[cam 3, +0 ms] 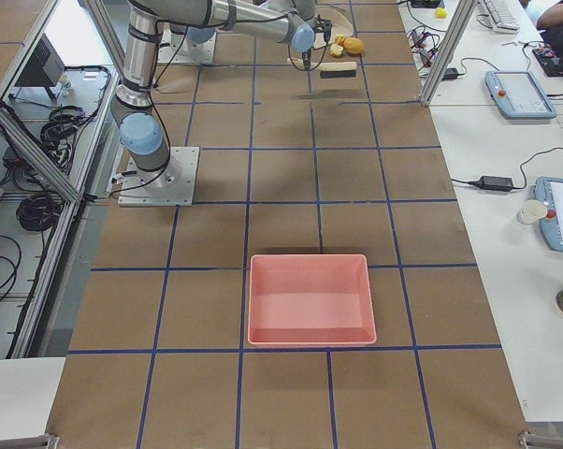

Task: Sweep and dump trash in nearest bin
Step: 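Carry the brush with the right gripper to the trash pile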

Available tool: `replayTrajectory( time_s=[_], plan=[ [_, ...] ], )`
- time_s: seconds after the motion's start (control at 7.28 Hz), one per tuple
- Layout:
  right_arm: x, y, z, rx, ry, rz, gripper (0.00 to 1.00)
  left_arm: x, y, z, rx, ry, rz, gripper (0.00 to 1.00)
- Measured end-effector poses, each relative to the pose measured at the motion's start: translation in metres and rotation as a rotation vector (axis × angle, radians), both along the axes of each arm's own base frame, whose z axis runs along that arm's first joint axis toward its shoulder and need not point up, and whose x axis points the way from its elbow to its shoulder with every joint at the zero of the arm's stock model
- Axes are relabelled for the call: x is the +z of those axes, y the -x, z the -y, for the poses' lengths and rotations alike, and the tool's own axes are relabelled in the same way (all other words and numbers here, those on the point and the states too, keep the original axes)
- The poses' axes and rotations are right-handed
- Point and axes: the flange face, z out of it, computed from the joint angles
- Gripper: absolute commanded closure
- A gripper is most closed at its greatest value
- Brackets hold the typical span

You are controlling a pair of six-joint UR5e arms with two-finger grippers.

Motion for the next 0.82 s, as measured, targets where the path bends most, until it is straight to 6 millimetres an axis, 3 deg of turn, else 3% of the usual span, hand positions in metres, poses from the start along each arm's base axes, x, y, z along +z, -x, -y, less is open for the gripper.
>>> replayTrajectory(
  time_s=[0.27, 0.82],
  plan=[
    [0.003, -0.026, 0.018, 0.013, -0.014, -0.005, 0.93, 0.0, 0.001, 0.0, 0.002, -0.001, -0.001, 0.94],
    [-0.016, -0.075, 0.041, 0.049, 0.0, 0.013, 0.92, -0.001, 0.001, 0.0, 0.012, -0.003, 0.0, 0.93]
  ],
)
